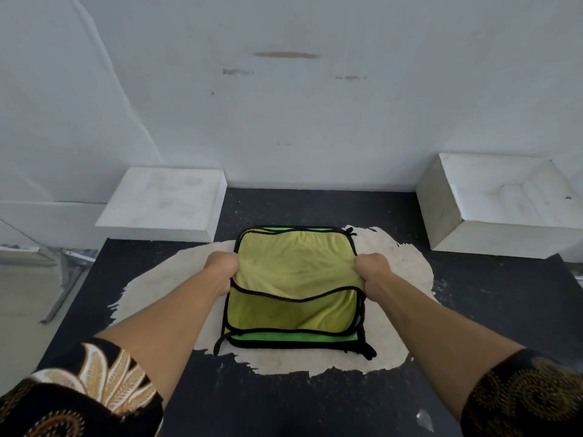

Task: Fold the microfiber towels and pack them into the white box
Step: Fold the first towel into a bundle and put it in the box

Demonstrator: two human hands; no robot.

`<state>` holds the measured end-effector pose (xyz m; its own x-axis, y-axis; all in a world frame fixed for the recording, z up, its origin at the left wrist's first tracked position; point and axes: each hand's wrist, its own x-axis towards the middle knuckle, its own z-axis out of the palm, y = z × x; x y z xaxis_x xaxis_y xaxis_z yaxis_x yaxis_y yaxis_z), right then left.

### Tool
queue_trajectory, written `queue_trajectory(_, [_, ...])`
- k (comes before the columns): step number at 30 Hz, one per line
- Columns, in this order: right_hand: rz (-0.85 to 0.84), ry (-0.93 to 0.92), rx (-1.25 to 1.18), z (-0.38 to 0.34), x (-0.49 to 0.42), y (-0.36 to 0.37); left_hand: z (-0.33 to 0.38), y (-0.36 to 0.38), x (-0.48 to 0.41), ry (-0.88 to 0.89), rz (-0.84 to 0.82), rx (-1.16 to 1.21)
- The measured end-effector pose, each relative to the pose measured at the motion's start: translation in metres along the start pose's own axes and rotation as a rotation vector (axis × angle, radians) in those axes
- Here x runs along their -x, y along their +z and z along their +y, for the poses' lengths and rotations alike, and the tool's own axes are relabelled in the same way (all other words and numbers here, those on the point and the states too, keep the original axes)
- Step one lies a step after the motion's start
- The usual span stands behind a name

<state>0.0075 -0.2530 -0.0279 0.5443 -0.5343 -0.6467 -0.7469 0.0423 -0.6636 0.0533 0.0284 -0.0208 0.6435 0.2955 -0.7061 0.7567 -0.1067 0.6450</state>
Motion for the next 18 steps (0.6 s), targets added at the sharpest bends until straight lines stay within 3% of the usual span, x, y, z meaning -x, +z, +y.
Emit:
queue_trajectory(9, [0.098, -0.079, -0.334, -0.075, 0.019, -0.063, 0.101, 0.015, 0.036, 0.176, -0.156, 0.099])
queue_trajectory(18, [0.119, -0.053, -0.327, -0.057, -0.003, -0.144, 0.094, 0.077, 0.082, 0.239, -0.215, -0.049])
